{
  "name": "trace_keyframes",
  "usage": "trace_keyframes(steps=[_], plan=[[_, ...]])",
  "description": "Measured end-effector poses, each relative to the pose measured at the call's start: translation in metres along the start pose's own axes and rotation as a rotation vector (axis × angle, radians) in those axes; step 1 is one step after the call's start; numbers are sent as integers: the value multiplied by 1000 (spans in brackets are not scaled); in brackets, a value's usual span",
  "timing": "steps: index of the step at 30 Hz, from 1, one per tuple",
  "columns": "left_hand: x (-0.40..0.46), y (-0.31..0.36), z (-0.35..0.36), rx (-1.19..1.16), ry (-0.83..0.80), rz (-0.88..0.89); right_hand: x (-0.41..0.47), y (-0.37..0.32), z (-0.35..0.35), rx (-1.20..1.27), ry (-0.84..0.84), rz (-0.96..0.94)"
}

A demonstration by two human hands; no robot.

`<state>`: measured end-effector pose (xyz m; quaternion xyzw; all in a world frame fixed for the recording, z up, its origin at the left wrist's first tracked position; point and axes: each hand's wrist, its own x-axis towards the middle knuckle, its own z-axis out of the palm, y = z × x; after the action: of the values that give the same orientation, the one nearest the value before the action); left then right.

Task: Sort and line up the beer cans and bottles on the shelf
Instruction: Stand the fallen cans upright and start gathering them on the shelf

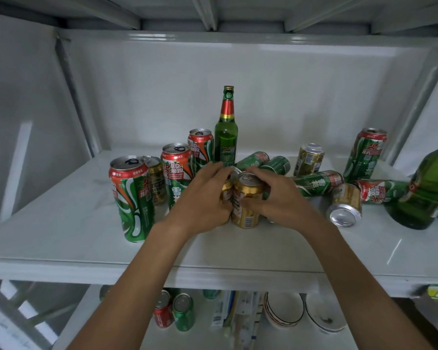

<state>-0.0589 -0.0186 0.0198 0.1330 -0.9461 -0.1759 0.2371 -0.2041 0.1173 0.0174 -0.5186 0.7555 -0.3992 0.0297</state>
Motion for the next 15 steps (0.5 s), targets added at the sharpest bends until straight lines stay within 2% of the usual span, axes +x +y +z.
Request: trace_keyframes(steps=[4,6,9,10,12,13,15], plan=[[-15,0,1,19,63,82,-11,5,14,112,110,-19],[-31,1,-3,-26,240,187,-18,4,25,189,188,-39],[-63,-1,-11,-39,668,240,-32,6,42,313,284,-16],[-75,-5,-13,-20,817,197,-36,6,45,349,322,-3],[-101,-19,-15,-28,1035,-13,-44,6,51,377,392,23],[-111,-27,-15,-81,1083,-156,-46,6,52,376,405,31],[-123,-43,-14,-238,1014,-427,-48,10,56,346,395,52]])
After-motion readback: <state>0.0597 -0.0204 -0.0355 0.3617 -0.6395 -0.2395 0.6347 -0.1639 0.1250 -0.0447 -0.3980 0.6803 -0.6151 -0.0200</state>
